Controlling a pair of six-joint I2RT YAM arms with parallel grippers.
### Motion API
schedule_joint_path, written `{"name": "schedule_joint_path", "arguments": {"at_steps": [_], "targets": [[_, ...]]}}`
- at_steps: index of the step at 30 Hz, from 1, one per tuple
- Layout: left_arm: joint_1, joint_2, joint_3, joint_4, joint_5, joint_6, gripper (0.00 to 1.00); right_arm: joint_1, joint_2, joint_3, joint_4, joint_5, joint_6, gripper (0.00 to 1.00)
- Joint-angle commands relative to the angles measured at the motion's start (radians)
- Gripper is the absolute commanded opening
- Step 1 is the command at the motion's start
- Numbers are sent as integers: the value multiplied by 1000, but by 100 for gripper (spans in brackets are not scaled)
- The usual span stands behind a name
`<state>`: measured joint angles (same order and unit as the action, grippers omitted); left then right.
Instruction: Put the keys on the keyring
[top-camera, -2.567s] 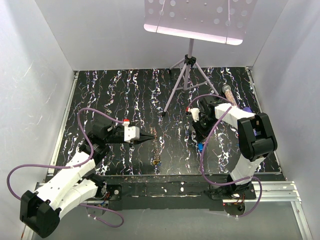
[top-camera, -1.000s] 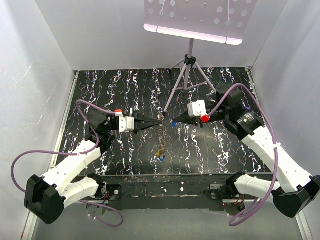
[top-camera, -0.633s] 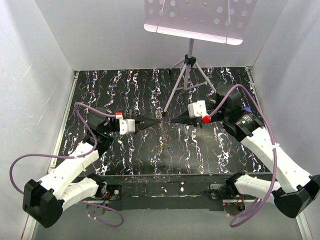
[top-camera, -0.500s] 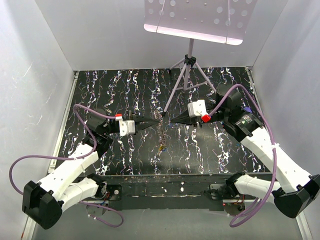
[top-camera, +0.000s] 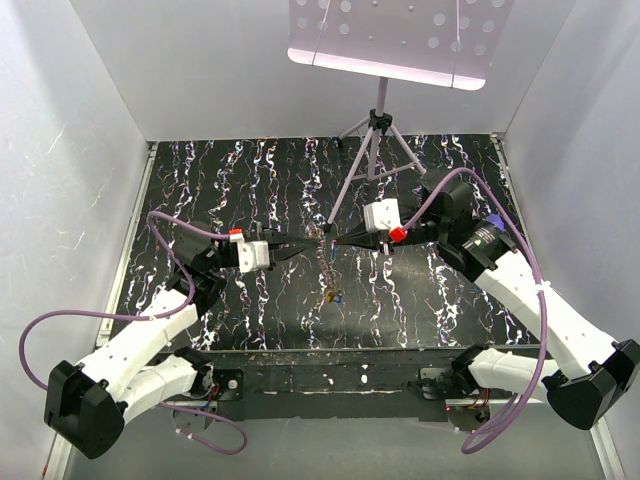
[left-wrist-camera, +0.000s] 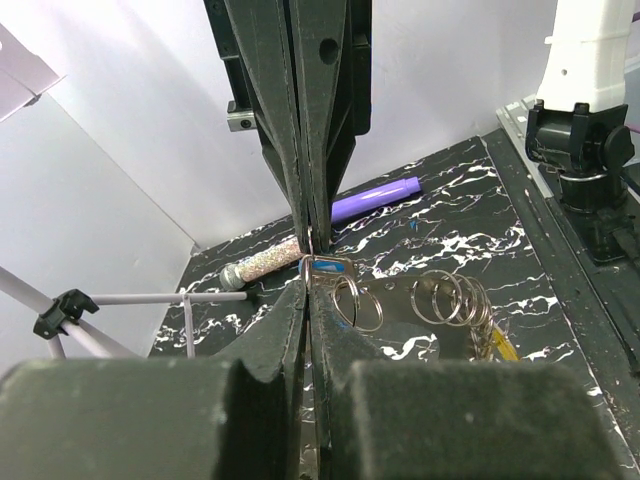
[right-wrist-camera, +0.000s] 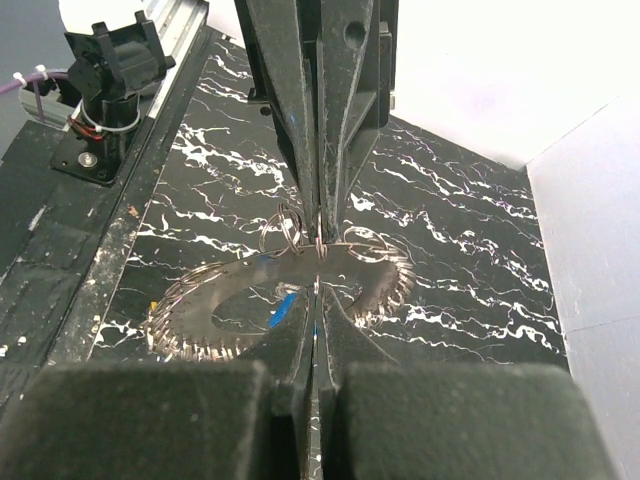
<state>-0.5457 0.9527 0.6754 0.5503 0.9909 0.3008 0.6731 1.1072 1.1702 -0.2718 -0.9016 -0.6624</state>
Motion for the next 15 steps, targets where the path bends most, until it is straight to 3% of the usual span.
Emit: {"name": "schedule_joint_path", "arguments": {"at_steps": [1, 15], "targets": [[-3, -17, -10, 94, -26, -41, 0, 8, -4, 26, 14, 23, -22, 1], [-3, 0, -34, 203, -24, -117, 0, 8, -9, 19, 25, 4, -46, 1]]}}
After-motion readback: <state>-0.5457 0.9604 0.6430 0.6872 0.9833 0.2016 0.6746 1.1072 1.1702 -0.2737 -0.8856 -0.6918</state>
